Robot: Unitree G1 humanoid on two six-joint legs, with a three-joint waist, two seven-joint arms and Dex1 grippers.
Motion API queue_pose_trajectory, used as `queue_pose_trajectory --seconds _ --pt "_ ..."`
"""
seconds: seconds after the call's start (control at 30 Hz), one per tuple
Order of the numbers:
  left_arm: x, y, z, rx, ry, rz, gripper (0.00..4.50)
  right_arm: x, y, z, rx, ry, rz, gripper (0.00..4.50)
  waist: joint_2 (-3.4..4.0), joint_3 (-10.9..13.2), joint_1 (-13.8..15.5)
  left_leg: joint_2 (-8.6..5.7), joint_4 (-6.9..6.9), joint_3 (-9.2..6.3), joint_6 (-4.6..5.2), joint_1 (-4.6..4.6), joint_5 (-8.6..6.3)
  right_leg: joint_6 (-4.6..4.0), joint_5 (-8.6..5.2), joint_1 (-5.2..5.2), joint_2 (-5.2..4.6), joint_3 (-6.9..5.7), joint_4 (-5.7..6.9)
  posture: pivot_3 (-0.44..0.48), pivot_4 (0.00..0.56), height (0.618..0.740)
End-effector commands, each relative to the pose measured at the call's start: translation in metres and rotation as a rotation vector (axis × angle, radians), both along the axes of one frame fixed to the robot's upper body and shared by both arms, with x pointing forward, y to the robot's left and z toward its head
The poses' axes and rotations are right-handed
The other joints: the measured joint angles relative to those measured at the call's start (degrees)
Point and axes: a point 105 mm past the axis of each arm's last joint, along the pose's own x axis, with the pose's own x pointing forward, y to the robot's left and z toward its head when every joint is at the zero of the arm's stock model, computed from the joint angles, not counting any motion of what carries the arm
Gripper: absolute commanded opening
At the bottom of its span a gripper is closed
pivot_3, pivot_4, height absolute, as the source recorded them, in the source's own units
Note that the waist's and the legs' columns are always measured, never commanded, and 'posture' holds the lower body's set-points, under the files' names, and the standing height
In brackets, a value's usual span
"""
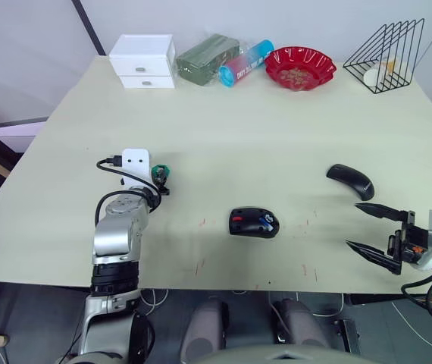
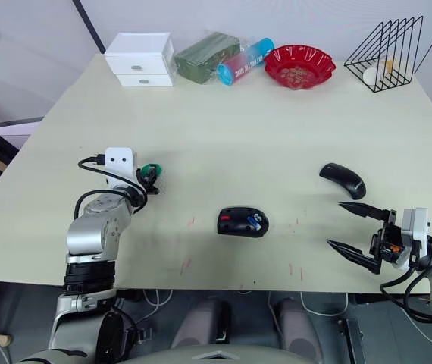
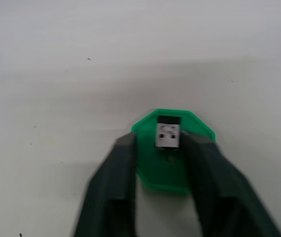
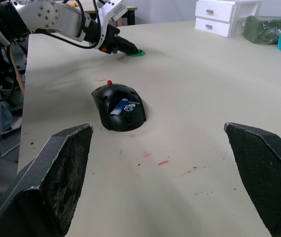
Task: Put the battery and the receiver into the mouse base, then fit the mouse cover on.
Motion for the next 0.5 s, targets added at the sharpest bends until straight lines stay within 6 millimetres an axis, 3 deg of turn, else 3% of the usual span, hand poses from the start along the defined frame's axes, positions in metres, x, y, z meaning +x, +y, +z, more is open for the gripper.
queue_pose_trajectory --seconds 0.03,0.5 --pt "0.0005 0.0038 0.0010 0.007 0.002 0.007 0.03 0.0004 -0.0053 0.0097 -0.013 -0.051 -0.014 4.50 0.01 0.0 0.0 0.00 0.00 0.00 0.00 0.00 0.00 0.00 0.00 0.00 0.00 0.00 0.00 0.000 0.150 0.740" --pt "-0.0007 0.0081 0.0046 0.017 -0.008 0.001 0.03 0.0004 -0.0044 0.0118 0.000 -0.058 -0.002 4.50 0.01 0.0 0.0 0.00 0.00 0.00 0.00 0.00 0.00 0.00 0.00 0.00 0.00 0.00 0.00 0.000 0.150 0.740"
